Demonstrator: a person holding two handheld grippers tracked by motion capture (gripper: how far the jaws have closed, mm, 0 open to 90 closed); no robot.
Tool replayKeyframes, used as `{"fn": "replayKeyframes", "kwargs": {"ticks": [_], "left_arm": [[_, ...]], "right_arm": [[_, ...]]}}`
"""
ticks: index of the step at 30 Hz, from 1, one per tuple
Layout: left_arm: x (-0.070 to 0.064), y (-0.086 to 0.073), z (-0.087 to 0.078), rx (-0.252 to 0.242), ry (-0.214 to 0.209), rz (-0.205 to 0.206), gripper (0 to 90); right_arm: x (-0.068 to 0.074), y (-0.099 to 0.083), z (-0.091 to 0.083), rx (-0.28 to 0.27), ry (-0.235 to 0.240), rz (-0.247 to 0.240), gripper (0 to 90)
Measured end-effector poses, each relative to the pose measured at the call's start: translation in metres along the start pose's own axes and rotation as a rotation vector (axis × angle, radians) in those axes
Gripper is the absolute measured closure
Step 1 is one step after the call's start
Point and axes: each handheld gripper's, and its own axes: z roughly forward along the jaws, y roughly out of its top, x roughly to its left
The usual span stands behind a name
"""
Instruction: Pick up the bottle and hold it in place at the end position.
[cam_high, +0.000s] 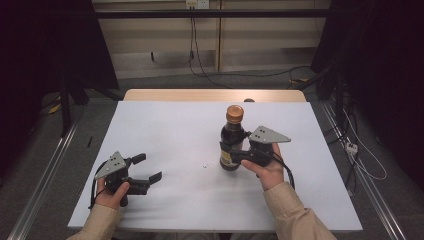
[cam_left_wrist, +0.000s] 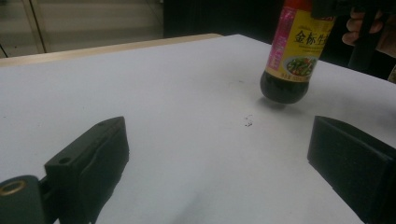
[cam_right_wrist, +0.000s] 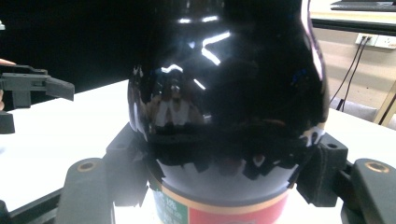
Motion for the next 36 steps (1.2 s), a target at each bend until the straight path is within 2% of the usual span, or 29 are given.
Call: {"fn": "replayKeyframes", "kwargs": {"ticks": [5,15,22,36], "left_arm": [[0.000,0.000,0.000,0.004,-0.001,0.001,5.3],[-0.001,-0.001,0.001,0.005,-0.006,0.000,5.3],[0.000,-0.001,0.001,0.005,-0.006,-0.001,5.3],[0.000,0.000,0.000,0.004,-0.006,0.003,5.3]], "right_arm": [[-0.003,0.002,0.007,0.001,-0.004,0.003,30.3],[-0.005,0.005,0.023,0.008,-0.007,-0.020,28.7],[-0.010,0.006,0.031,0.006,-0.014,0.006,28.7],[-0.012,0.013,0.052,0.001,-0.010,0.001,28.7]]}}
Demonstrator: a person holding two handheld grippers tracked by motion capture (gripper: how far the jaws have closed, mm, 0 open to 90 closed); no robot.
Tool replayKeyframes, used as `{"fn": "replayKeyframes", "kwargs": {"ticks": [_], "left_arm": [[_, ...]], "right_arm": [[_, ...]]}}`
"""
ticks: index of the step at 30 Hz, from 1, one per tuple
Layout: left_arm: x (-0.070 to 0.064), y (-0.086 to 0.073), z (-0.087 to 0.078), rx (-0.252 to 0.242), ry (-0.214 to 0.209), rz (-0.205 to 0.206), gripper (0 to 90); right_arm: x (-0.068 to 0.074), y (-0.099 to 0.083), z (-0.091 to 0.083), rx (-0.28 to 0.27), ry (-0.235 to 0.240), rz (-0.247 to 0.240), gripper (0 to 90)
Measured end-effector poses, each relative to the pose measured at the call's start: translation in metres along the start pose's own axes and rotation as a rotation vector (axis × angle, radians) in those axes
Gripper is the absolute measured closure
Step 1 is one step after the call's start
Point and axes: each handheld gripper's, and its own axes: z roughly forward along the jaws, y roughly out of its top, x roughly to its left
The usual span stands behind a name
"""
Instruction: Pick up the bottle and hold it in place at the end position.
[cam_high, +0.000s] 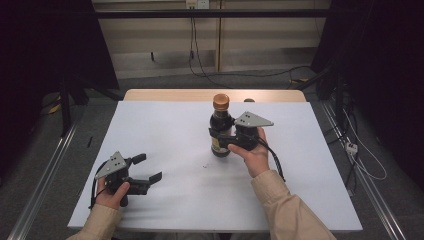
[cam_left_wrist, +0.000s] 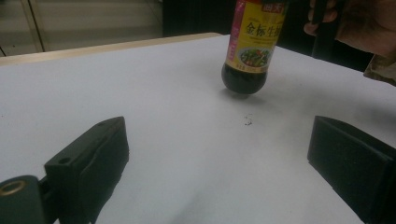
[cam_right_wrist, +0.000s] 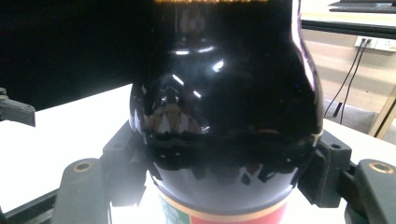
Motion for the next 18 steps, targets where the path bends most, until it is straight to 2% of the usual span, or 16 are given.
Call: {"fn": "replayKeyframes", "kwargs": {"ticks": [15,18], "left_arm": [[0.000,0.000,0.000,0.000,-0.001,-0.001,5.3],[0.000,0.000,0.000,0.000,-0.002,-0.001,5.3]], "right_arm": [[-0.002,-0.005,0.018,0.004,0.019,-0.001,28.6],[-0.001,-0.008,0.021,0.011,0.022,-0.016,28.6]]}}
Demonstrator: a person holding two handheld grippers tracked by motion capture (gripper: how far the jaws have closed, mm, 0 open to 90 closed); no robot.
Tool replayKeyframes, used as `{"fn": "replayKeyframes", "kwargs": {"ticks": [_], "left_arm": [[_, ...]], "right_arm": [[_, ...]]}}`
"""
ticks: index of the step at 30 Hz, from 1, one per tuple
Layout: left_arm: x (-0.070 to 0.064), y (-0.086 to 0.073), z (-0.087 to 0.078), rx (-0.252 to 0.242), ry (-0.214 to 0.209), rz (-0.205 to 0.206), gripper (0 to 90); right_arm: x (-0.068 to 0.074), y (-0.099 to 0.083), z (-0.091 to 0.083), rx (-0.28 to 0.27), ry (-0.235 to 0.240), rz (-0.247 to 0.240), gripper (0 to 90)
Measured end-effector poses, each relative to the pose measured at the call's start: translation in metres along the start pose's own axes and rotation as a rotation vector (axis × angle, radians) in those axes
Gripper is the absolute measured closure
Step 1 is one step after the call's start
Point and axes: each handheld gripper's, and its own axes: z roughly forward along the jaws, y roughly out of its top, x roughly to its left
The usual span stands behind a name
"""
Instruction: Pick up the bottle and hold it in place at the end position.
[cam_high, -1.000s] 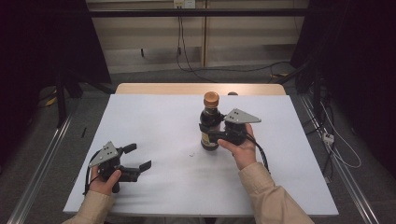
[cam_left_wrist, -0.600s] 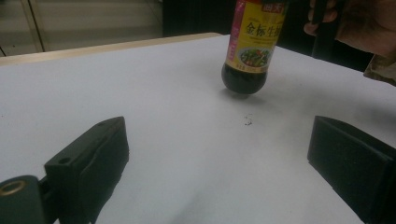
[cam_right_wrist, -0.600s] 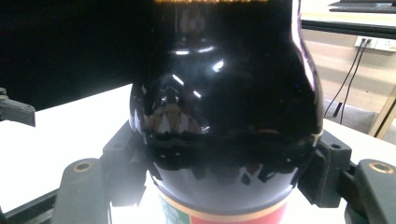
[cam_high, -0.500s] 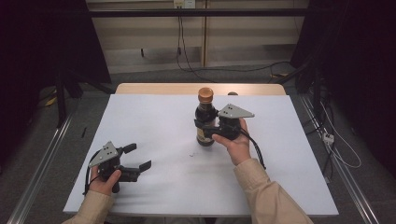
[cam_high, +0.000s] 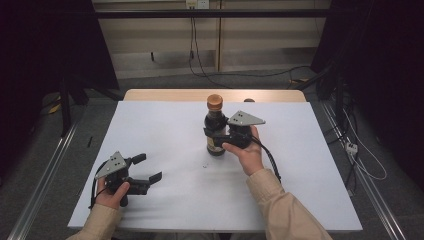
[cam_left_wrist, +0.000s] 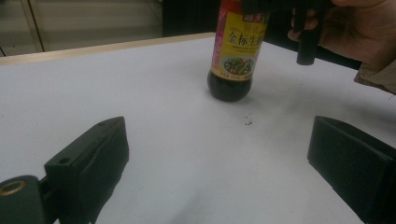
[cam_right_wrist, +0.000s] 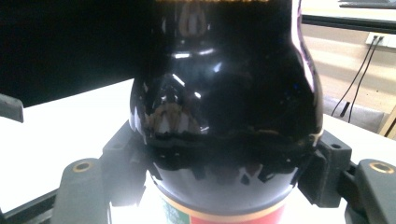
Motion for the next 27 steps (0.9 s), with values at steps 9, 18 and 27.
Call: {"fn": "replayKeyframes", "kwargs": {"ticks": [9,18,27], "left_arm": [[0.000,0.000,0.001,0.008,0.000,0.006,5.3],[-0.002,0.000,0.003,0.005,-0.017,-0.001,5.1],[-0.006,0.002,0.006,0.010,-0.026,-0.001,5.9]], "right_arm": [[-0.007,-0.003,0.003,-0.033,0.009,0.033,28.5],[-0.012,-0.003,-0.001,0.002,0.025,0.029,29.1],[-0.009,-0.002,-0.003,0.032,0.020,0.012,29.6]]}}
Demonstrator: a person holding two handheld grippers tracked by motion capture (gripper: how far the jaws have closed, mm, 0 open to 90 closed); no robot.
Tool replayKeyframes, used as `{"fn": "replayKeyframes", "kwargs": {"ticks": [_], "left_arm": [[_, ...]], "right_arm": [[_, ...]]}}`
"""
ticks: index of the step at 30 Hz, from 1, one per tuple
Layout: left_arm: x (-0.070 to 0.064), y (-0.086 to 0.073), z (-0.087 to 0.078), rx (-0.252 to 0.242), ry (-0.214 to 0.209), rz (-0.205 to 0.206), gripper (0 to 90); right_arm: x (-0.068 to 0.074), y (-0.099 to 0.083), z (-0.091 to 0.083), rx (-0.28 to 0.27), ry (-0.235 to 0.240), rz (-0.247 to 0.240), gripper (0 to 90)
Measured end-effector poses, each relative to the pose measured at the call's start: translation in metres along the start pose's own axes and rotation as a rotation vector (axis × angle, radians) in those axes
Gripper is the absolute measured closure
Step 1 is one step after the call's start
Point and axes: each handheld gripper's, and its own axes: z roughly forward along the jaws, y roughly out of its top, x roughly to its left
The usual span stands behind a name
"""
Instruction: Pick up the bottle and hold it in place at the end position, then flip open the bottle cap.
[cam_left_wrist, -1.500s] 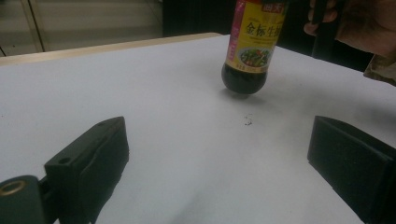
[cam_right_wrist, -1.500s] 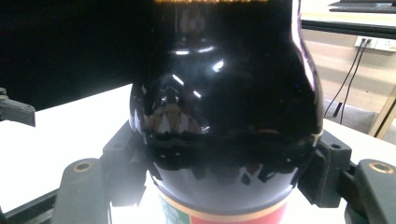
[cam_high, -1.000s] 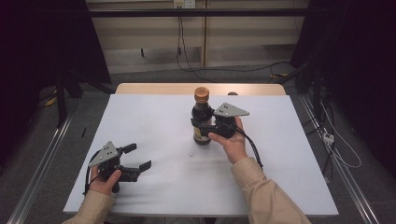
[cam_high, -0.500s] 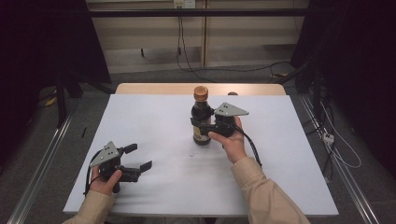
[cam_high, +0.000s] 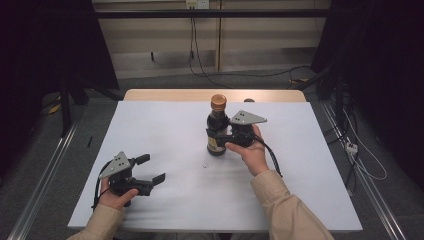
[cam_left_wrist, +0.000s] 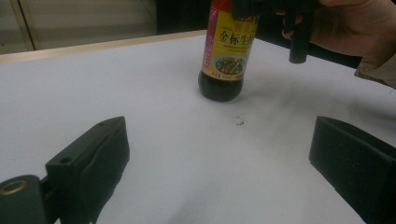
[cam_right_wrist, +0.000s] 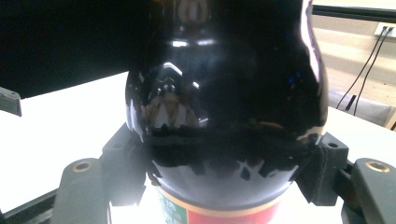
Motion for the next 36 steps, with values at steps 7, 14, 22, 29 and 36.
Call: {"fn": "replayKeyframes", "kwargs": {"ticks": [7,14,22,29,36], "left_arm": [[-0.001,0.003,0.003,0.000,-0.002,-0.034,6.1],[-0.001,0.005,0.005,0.007,-0.012,-0.043,6.1],[-0.001,0.008,0.007,0.032,-0.010,-0.048,9.4],[-0.001,0.011,0.007,0.028,0.001,-0.055,11.9],[-0.002,0.016,0.009,0.014,-0.014,-0.083,12.0]], "right_arm": [[0.000,-0.001,0.000,0.002,0.003,-0.002,30.6],[-0.002,-0.002,-0.001,-0.002,0.025,-0.016,31.1],[-0.006,-0.002,-0.001,0.004,0.054,-0.019,31.1],[-0.001,-0.003,0.000,-0.004,0.008,0.015,29.3],[0.008,-0.005,-0.002,-0.005,-0.056,0.052,28.8]]}}
